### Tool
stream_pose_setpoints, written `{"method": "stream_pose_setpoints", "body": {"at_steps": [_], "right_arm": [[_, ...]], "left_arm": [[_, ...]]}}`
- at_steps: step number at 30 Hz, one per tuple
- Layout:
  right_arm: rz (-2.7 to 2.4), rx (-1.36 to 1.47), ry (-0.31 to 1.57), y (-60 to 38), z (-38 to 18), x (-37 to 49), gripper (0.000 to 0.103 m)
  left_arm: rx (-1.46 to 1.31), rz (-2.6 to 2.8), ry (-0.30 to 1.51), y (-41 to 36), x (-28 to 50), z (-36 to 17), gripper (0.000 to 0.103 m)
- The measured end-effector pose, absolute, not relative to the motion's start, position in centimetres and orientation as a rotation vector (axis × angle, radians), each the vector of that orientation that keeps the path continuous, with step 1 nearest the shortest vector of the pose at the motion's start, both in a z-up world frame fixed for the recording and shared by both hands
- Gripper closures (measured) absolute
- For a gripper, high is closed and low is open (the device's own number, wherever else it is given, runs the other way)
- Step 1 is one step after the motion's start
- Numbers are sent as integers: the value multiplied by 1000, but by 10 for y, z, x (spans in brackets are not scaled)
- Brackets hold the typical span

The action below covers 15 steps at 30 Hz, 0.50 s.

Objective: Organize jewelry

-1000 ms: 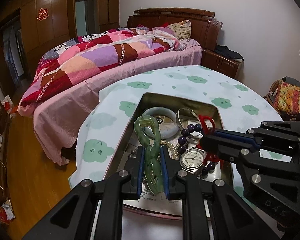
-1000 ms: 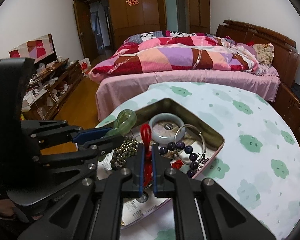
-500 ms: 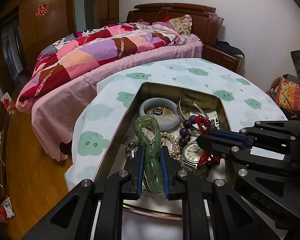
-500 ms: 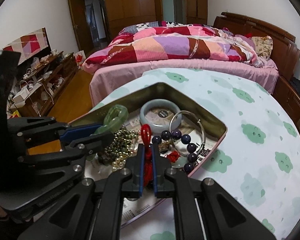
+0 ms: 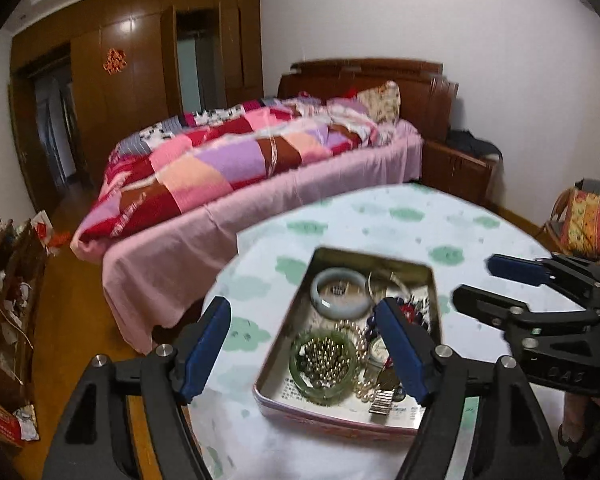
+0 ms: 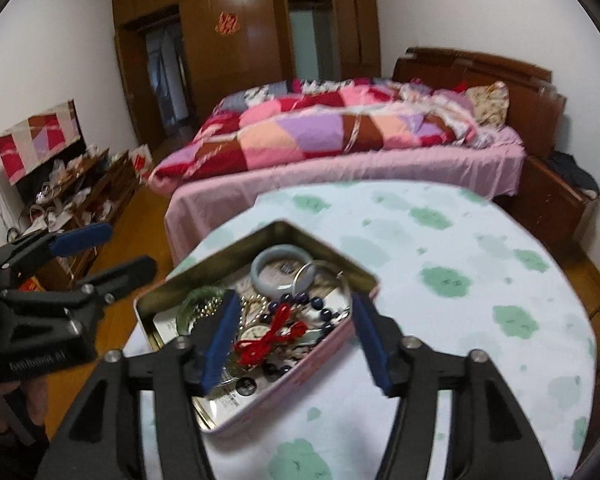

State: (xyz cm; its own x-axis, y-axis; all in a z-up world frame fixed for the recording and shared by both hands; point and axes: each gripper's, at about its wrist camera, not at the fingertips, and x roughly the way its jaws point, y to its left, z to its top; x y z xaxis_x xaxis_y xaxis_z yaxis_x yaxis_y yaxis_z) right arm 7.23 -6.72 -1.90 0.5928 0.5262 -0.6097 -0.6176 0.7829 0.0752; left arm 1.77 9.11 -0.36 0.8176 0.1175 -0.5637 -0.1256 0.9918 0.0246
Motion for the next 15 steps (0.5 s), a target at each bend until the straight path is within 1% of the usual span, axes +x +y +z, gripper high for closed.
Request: {"method": "stream_pose_setpoints", "body": {"at_steps": [5, 15], "right_arm": [[648, -119, 606, -81, -1, 64, 32], [641, -98, 592, -87, 0, 64, 30]], "left_arm": [[-4, 142, 580, 90, 10, 7, 27], [1, 160, 578, 91, 6, 11, 27]]}}
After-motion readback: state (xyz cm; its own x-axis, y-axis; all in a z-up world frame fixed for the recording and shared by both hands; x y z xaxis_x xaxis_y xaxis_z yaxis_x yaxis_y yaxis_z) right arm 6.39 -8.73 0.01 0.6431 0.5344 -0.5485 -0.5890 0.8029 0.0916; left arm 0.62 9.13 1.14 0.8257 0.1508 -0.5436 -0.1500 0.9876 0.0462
